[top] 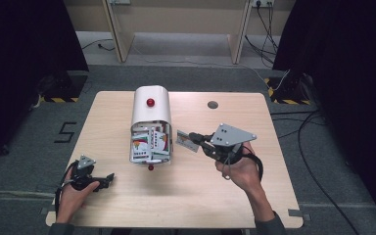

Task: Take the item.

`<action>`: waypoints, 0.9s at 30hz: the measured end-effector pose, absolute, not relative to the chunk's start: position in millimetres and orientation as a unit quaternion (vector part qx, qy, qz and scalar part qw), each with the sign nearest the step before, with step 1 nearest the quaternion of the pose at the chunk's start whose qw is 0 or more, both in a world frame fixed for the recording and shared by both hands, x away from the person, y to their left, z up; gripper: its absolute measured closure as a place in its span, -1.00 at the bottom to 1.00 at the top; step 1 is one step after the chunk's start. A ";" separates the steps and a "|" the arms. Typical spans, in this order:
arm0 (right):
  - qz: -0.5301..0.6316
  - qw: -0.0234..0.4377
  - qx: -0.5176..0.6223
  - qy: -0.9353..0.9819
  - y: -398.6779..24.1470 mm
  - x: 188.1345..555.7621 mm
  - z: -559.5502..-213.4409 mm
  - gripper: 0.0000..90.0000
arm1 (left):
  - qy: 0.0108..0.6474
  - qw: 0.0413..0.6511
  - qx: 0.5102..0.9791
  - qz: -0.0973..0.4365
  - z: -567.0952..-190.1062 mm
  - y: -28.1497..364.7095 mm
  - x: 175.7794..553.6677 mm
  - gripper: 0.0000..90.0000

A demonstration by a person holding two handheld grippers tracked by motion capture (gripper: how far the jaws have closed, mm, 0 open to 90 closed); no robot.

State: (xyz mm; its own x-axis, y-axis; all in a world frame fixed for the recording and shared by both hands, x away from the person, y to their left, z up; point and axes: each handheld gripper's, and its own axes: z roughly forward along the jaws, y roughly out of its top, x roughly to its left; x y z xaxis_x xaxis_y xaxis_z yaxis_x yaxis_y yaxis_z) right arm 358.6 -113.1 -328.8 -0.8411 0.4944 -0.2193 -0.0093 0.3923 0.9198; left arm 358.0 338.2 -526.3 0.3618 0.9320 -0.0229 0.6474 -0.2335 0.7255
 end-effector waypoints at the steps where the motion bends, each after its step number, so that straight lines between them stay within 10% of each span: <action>1: 0.528 0.238 0.154 0.801 -116.0 359.1 -330.4 1.00 | 0.523 0.332 0.755 0.214 -526.3 338.2 358.0 -1.00; 27: 0.488 0.237 0.228 0.808 -160.7 374.2 -377.7 1.00 | 0.522 0.331 0.756 0.214 -526.3 338.2 358.0 -1.00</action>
